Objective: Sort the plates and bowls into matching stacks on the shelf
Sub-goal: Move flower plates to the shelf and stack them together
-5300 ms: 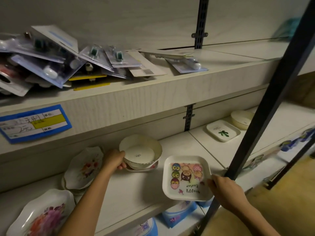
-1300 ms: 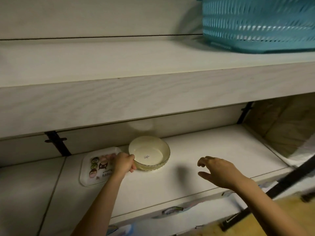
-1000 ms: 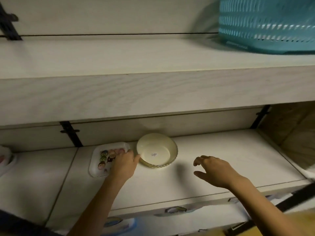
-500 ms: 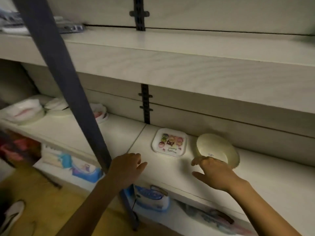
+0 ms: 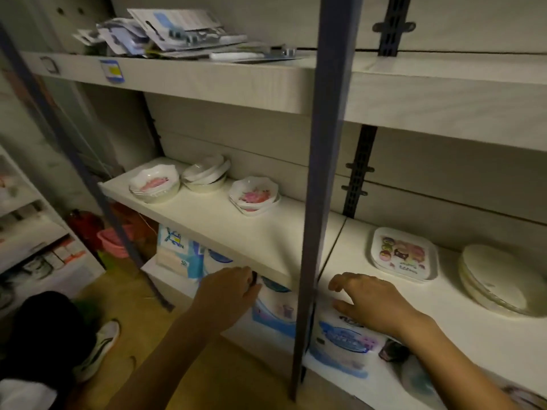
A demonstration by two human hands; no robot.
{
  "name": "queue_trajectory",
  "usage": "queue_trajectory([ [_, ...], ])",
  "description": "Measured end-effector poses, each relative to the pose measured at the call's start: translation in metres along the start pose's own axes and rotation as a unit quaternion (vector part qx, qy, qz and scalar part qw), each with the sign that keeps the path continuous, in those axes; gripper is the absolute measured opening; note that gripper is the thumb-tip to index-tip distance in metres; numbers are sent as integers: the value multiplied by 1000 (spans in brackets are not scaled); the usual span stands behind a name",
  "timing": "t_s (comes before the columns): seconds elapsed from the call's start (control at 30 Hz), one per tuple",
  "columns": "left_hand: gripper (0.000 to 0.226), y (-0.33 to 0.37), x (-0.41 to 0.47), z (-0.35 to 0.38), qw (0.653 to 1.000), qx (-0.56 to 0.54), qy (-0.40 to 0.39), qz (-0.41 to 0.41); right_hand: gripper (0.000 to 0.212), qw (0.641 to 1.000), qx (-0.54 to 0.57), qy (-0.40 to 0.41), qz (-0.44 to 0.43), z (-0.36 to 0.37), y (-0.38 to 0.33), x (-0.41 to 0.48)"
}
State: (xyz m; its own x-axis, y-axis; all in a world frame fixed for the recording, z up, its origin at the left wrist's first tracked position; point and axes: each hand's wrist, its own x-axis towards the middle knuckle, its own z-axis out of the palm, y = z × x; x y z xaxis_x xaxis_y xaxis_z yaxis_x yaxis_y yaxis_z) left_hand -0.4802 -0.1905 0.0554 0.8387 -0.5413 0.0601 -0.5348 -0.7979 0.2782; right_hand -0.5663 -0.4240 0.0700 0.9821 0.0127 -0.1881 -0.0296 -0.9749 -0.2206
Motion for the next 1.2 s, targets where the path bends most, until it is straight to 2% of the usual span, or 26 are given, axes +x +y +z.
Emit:
queue_trajectory([
  [0.23, 30, -103, 0, -15, 1000, -1, -10, -23, 35, 1000, 12, 4, 6, 20, -99, 59],
  [0.4, 28, -155, 18, -25, 999, 8, -20, -23, 36, 1000, 11, 15, 11, 15, -134, 103],
  [0.7, 18, -212, 91, -48, 1000, 2, -11, 7, 39, 999, 8, 4, 52, 10, -132, 193],
  [1.0, 19, -246, 176, -61, 998, -18, -54, 36, 38, 990, 20, 16, 137, -7, -119, 277],
  [1.2, 29, -260, 222, -58, 994, -33, -73, 69, 37, 979, 39, 16, 202, -5, -111, 304],
])
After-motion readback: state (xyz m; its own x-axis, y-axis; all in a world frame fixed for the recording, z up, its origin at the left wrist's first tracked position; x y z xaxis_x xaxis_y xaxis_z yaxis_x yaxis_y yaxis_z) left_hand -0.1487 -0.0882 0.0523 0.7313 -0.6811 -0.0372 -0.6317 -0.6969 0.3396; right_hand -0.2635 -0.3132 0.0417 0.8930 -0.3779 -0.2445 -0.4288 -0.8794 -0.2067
